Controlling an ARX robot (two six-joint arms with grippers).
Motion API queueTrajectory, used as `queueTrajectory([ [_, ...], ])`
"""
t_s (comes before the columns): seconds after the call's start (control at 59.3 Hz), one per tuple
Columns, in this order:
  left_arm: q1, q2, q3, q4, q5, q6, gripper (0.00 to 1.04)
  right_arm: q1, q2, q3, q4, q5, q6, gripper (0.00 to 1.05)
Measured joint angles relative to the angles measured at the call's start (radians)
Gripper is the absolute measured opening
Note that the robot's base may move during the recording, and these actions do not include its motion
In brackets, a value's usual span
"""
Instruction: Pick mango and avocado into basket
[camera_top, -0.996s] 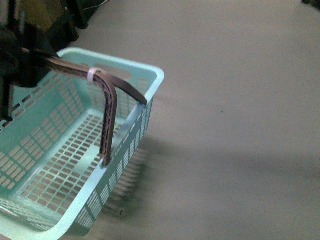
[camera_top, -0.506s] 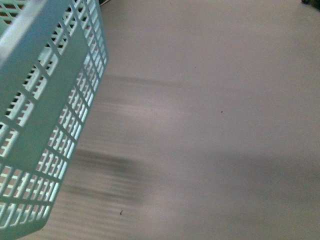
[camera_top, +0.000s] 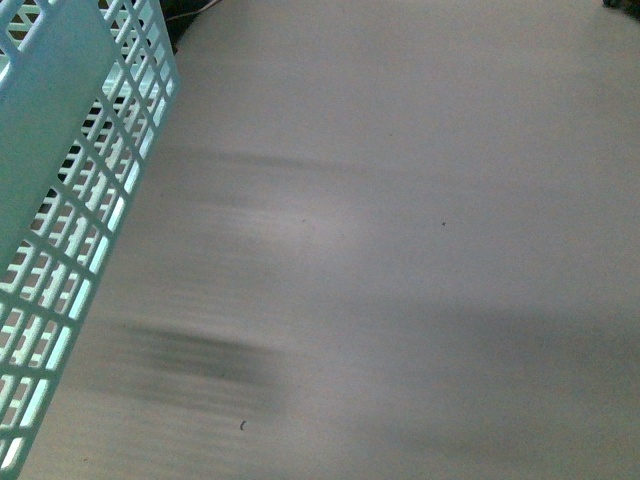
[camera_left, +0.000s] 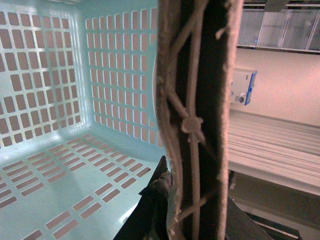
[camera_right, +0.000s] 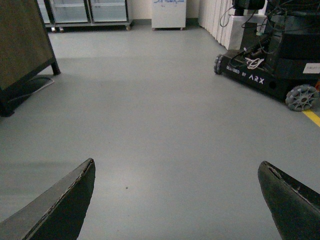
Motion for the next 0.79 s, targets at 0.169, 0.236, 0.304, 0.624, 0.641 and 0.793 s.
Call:
queueTrajectory([
  [0.169,0.0,0.0,0.0,0.0,0.004,-0.001,0.07,0.0,0.0,0.0,0.0,0.0,0.0,0.96],
  [0.236,0.0,0.0,0.0,0.0,0.003,-0.001,0.07,0.0,0.0,0.0,0.0,0.0,0.0,0.96],
  [0.304,0.0,0.0,0.0,-0.002,0.002,-0.001,0.07,0.0,0.0,0.0,0.0,0.0,0.0,0.96],
  [0.624,0.0,0.0,0.0,-0.002,0.002,-0.001,0.07,0.0,0.0,0.0,0.0,0.0,0.0,0.96],
  [0.641,0.0,0.0,0.0,-0.002,0.002,-0.001,0.07,0.0,0.0,0.0,0.0,0.0,0.0,0.96],
  [0.793,0.0,0.0,0.0,-0.002,0.002,-0.001,0.07,0.0,0.0,0.0,0.0,0.0,0.0,0.96],
])
